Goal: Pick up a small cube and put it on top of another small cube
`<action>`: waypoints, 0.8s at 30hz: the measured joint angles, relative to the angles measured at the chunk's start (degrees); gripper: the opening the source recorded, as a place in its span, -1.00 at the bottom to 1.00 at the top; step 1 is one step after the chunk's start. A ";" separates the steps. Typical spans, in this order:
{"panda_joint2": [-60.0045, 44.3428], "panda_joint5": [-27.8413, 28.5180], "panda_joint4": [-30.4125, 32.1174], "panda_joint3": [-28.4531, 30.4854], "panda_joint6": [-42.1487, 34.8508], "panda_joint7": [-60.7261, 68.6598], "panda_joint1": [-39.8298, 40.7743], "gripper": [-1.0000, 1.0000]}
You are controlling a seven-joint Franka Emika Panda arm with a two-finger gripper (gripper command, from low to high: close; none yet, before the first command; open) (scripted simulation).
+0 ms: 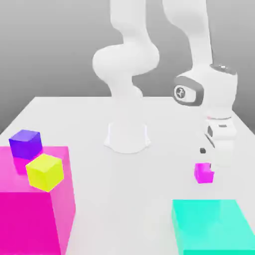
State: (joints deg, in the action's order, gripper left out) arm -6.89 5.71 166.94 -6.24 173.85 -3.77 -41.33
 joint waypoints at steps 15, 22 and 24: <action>-0.48 -1.76 -0.02 2.30 0.41 1.23 -2.86 -1.00; 10.04 -5.80 -2.71 4.87 -12.58 8.81 1.05 -1.00; 10.80 -5.34 -6.63 7.56 -17.08 12.74 4.07 -1.00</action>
State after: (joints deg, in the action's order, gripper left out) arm 3.91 0.37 160.31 1.31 156.77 8.96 -37.26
